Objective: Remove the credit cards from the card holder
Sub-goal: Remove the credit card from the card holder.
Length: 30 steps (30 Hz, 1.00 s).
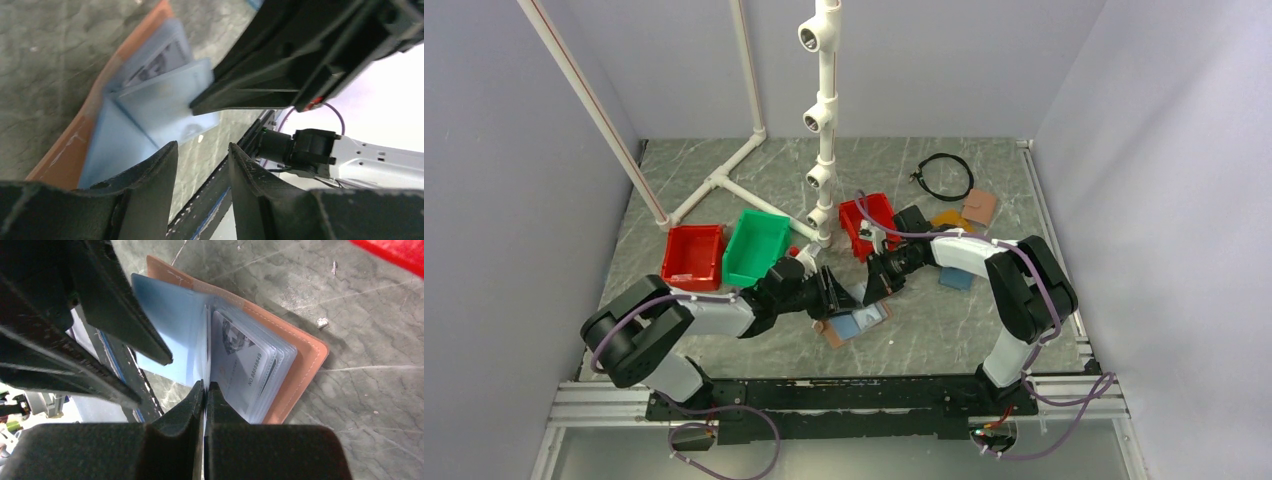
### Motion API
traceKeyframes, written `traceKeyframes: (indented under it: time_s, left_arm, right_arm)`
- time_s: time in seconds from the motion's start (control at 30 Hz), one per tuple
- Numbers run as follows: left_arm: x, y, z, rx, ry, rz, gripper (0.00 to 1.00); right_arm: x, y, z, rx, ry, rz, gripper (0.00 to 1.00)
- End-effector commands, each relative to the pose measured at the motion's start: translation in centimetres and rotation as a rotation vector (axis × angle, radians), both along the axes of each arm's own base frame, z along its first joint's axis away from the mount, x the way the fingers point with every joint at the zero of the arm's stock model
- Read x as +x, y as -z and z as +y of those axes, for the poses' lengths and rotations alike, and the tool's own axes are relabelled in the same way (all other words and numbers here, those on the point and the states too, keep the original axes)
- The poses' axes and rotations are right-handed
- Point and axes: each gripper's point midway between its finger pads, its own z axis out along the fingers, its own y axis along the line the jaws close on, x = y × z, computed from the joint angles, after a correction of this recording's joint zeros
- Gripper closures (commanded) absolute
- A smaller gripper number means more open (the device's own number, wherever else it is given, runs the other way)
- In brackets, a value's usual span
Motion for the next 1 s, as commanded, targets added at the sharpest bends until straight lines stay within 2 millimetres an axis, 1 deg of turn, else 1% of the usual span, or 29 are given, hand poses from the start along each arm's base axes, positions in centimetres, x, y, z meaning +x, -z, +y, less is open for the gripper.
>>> traceKeyframes:
  time_s: [0.0, 0.1, 0.2, 0.23, 0.27, 0.33, 0.43, 0.6, 0.77, 0.87, 0.97]
  left_arm:
    - [0.4, 1.0, 0.3, 0.028, -0.040, 0.035, 0.53]
    - [0.3, 2.2, 0.7, 0.055, -0.052, 0.046, 0.51]
    - [0.4, 3.0, 0.7, 0.061, -0.053, 0.054, 0.47]
    - [0.4, 3.3, 0.7, 0.058, -0.052, 0.056, 0.44]
    - [0.6, 3.1, 0.4, 0.037, -0.046, 0.043, 0.39]
    - [0.5, 3.6, 0.4, 0.021, -0.043, 0.043, 0.33]
    - [0.6, 3.9, 0.5, 0.000, -0.044, 0.037, 0.31]
    - [0.7, 4.0, 1.0, 0.002, -0.062, 0.029, 0.30]
    - [0.8, 3.9, 1.3, 0.020, -0.062, 0.009, 0.25]
    - [0.8, 3.8, 1.5, 0.014, -0.069, 0.003, 0.24]
    - [0.8, 3.7, 1.5, 0.005, -0.070, 0.002, 0.23]
  right_arm:
    - [1.3, -0.5, 0.1, 0.002, 0.003, -0.056, 0.99]
    - [1.1, -0.6, 0.2, 0.011, -0.004, -0.047, 0.96]
    - [0.6, -1.0, 0.5, 0.039, -0.027, -0.024, 0.92]
    - [0.5, -1.1, 0.6, 0.050, -0.034, -0.015, 0.90]
    - [0.3, -1.2, 0.6, 0.057, -0.040, -0.010, 0.87]
    - [0.1, -1.5, 0.8, 0.074, -0.051, -0.001, 0.82]
    - [-0.1, -1.9, 0.9, 0.098, -0.061, 0.012, 0.77]
    - [-0.1, -2.5, 0.8, 0.125, -0.060, 0.029, 0.75]
    - [-0.7, -3.6, 1.1, 0.187, -0.083, 0.059, 0.75]
    - [-0.9, -3.7, 1.1, 0.194, -0.087, 0.070, 0.75]
    - [-0.9, -3.3, 1.1, 0.180, -0.079, 0.073, 0.78]
